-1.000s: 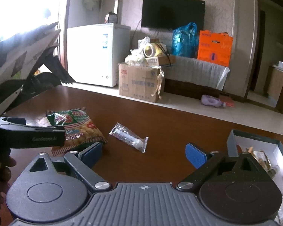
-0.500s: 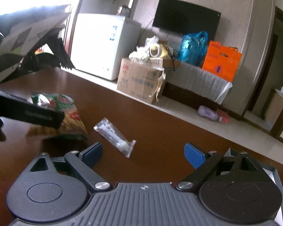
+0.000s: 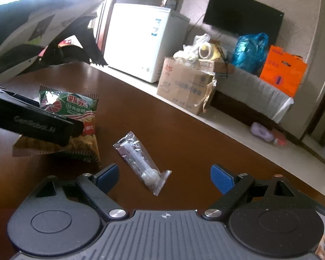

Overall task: Organize snacks
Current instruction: 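Grasp the green shrimp-cracker bag with the left tool while the right tool grasps the clear packet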

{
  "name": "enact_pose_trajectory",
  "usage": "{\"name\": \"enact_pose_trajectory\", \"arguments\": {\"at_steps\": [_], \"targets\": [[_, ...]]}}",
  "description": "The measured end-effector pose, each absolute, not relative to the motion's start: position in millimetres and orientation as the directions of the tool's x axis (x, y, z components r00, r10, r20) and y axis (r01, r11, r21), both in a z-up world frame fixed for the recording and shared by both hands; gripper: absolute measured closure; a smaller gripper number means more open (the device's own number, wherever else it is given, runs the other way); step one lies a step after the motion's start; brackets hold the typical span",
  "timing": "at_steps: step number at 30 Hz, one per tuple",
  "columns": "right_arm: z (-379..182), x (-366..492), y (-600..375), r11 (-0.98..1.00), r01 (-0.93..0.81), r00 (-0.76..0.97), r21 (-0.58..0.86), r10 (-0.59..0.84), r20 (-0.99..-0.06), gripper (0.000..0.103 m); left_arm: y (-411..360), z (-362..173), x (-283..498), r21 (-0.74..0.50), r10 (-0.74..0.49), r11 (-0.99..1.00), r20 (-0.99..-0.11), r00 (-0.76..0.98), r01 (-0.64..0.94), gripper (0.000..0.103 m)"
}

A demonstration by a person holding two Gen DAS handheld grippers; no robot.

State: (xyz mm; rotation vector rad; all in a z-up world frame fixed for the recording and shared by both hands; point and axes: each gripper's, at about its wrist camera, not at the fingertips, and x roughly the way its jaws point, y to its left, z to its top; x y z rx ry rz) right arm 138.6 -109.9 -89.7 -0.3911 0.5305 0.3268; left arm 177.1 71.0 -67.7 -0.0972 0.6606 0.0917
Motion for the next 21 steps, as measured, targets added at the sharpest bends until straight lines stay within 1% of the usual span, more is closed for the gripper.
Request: {"name": "enact_pose_trajectory", "arguments": {"at_steps": [6,9,10,11,12,13,14,15,16,17,19,21], "targets": [[-99.2,166.8,-101.9,0.848,-0.438,0.793,-0.299,0.208,-0.572,0.014,80.9,-74.0,193.8,-0.087,0.002,0.993,-0.639,0.769,-0.075,0.001],[-102.8,179.1,-104.9,0.850,-0.461,0.771,-0.256,0.241,-0.590,0.016,91.5,-79.2,205.7,-0.144,-0.060,0.988,-0.661,0.748,-0.048,0.000],[-102.9,181.8,-106.6,0.853,-0.463,0.766,-0.239,0.250,-0.593,0.018,94.6,-81.1,209.7,-0.167,-0.081,0.985,-0.668,0.740,-0.043,0.000],[-103.0,183.7,-108.1,0.855,-0.470,0.759,-0.218,0.265,-0.595,0.021,98.3,-83.7,214.2,-0.197,-0.108,0.980,-0.674,0.730,-0.037,0.000],[-102.5,183.7,-109.3,0.855,-0.478,0.752,-0.201,0.280,-0.596,0.030,100.3,-86.4,217.4,-0.217,-0.126,0.975,-0.678,0.724,-0.034,0.000],[-102.3,183.5,-110.8,0.854,-0.489,0.743,-0.177,0.301,-0.598,0.038,100.9,-86.7,219.7,-0.214,-0.130,0.977,-0.678,0.723,-0.025,0.000],[-102.2,183.0,-111.6,0.856,-0.491,0.738,-0.164,0.309,-0.599,0.040,99.6,-86.5,222.3,-0.203,-0.134,0.979,-0.680,0.720,-0.010,0.000],[-101.5,181.4,-113.1,0.857,-0.492,0.734,-0.150,0.317,-0.601,0.044,98.7,-86.9,224.3,-0.201,-0.139,0.980,-0.683,0.717,-0.002,0.000],[-101.0,179.9,-114.2,0.861,-0.491,0.730,-0.136,0.321,-0.604,0.051,96.8,-87.5,224.7,-0.196,-0.141,0.981,-0.684,0.716,0.006,0.000],[-99.4,178.0,-115.1,0.863,-0.488,0.728,-0.128,0.322,-0.606,0.055,94.4,-88.2,224.9,-0.191,-0.145,0.982,-0.682,0.717,0.017,0.000],[-97.2,170.9,-117.5,0.870,-0.478,0.727,-0.121,0.315,-0.610,0.066,87.0,-89.4,221.9,-0.173,-0.161,0.983,-0.683,0.713,0.057,0.000],[-96.9,160.8,-120.2,0.880,-0.462,0.727,-0.113,0.303,-0.617,0.067,76.2,-89.9,219.0,-0.154,-0.181,0.983,-0.683,0.707,0.103,0.005]]}}
